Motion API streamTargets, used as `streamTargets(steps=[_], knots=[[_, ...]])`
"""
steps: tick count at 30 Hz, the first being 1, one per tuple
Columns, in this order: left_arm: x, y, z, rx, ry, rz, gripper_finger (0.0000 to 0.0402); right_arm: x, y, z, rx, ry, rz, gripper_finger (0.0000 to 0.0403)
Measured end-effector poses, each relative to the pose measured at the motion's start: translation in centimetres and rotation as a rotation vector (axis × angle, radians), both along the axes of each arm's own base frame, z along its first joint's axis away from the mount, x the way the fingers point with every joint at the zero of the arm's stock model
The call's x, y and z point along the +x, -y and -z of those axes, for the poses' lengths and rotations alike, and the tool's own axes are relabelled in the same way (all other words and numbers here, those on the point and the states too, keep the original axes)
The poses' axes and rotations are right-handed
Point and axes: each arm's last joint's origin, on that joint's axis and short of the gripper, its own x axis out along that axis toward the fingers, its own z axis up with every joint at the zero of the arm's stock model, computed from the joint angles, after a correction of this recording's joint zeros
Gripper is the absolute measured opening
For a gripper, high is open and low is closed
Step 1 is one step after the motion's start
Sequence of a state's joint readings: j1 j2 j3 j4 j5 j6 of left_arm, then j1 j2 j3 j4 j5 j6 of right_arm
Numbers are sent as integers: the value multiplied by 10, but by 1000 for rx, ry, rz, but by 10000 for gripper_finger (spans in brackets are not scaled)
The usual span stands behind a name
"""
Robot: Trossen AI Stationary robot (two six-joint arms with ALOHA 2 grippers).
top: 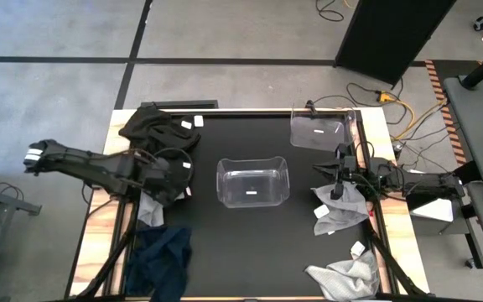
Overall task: Sort towels by color in basket
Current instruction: Put the bottom black towel into the bottom transparent bin
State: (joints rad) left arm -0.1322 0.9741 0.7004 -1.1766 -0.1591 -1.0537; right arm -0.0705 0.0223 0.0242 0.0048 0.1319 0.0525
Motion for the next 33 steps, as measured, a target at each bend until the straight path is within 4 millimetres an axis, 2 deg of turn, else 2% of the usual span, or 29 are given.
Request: streamTargets(steps=[8, 11, 14, 15, 17, 25, 33], knots=[[10, -1, 27, 89, -134, 14, 171, 0, 0, 0, 0, 0, 0, 13], [13, -1, 28, 108, -158, 39, 129, 0, 0, 0, 0, 0, 0, 13], [18, 0, 17, 109, -142, 64, 58, 0, 0, 0, 0, 0, 0, 13], [20, 0, 11, 109, -137, 73, 31, 0, 0, 0, 0, 0, 0, 13], [23, 0, -4, 108, -123, 81, 11, 0, 0, 0, 0, 0, 0, 13], [27, -1, -85, 167, 15, 108, 2, 0, 0, 0, 0, 0, 0, 13], [25, -6, -166, 371, 287, 160, 0, 0, 0, 0, 0, 0, 0, 13]])
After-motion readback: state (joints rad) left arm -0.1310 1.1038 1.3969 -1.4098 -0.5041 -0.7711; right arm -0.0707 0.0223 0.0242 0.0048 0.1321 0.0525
